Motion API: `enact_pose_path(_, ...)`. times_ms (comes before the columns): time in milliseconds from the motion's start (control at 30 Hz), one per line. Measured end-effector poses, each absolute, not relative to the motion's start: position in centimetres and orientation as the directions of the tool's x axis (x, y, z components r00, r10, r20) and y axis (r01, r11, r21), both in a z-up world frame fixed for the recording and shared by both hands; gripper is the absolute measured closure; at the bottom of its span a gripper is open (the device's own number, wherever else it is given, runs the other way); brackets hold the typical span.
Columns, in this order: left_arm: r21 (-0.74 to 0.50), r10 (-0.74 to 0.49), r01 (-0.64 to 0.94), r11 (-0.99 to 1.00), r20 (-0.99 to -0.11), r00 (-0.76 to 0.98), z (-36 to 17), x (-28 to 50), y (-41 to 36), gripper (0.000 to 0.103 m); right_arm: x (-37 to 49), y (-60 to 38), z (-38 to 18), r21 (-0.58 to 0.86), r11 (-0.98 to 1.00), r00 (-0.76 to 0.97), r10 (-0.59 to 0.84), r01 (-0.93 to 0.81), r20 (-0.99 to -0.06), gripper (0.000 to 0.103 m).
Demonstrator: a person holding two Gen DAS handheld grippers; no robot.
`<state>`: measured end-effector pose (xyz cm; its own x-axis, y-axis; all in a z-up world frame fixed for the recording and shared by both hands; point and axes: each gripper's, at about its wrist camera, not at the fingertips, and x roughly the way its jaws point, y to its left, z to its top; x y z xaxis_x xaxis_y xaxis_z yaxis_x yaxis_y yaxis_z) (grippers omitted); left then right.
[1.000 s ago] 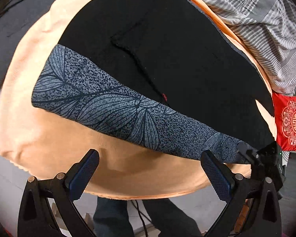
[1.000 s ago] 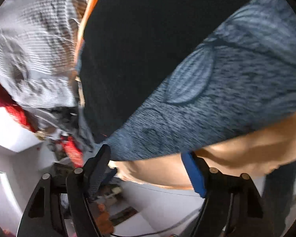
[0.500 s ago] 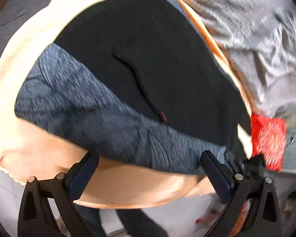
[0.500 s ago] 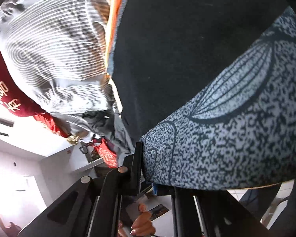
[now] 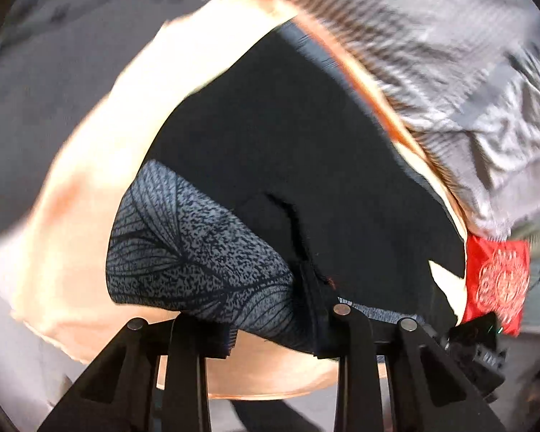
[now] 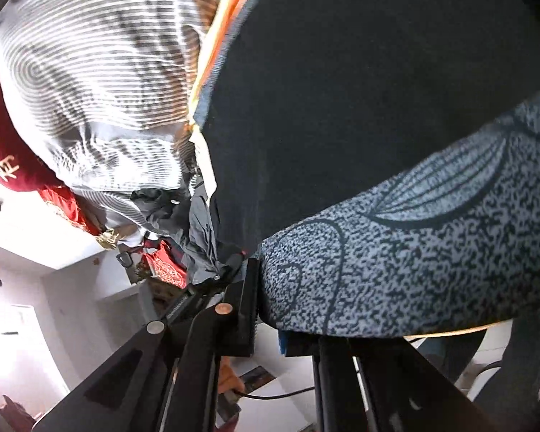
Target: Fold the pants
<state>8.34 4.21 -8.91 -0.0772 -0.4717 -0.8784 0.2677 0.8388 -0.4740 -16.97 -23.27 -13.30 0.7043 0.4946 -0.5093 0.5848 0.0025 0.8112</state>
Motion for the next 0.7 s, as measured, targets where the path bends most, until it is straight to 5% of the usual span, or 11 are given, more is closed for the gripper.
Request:
enact_pose_path(333,-0.434,-0.469,0.377,0.818,-0.883,0.002,-4.4,15.3,-4.0,0.072,-10.2,-30.9,-8.4,0.827,0.139,0.655,0.545,0.545,-0.524,0.093)
enact_pose_path(633,-0.298,-0.350,0.332,0.895,-0.930,0.109,-10.3,22.8,-12.4,0.071,-0.9,-40.6,-14.5,0.797,0.107,0.590,0.615,0.595,-0.523,0.091)
enact_pose_path(700,-0.264,-0.315,0.314,0.912,-0.941,0.125,-11.6,23.5,-13.6,0.063,0.5,-42.1,-16.3,0.786,0.093,0.576,0.628,0.612,-0.523,0.090)
